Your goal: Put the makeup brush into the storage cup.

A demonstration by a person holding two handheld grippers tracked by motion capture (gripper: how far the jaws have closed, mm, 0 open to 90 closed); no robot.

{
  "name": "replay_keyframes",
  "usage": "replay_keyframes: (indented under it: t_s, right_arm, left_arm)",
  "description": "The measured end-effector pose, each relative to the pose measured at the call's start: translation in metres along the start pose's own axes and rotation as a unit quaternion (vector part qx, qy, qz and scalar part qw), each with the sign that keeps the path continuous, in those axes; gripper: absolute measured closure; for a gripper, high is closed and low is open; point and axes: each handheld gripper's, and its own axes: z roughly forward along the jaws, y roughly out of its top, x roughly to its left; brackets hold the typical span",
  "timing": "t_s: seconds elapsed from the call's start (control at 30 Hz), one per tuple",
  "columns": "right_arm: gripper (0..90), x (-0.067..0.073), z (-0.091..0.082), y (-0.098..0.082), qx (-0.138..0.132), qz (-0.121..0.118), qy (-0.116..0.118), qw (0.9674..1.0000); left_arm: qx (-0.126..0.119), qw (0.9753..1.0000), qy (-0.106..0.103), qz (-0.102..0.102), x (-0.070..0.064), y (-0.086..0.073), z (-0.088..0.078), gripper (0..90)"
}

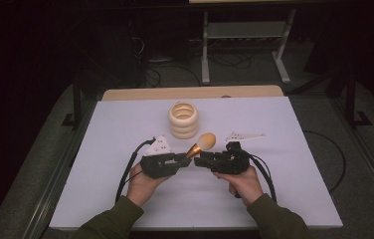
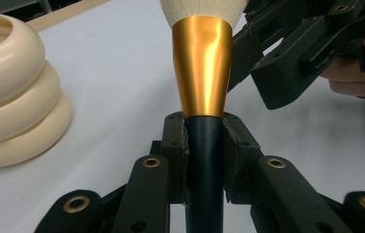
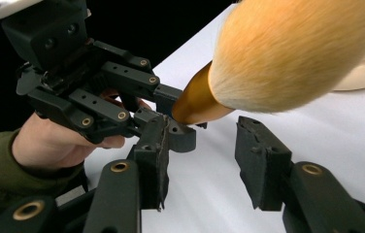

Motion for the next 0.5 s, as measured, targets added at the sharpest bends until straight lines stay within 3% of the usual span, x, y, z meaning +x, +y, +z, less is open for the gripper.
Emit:
replay_keyframes:
  t_s: [0.5]
  right_arm:
    - [61.6,-0.0013,0.0022,0.0025,-0.021,0.018,-0.001,0.9996]
  left_arm:
    - [-0.007,1.0000,-0.004,-0.002,-0.0051,-0.0004,0.0052,74.6]
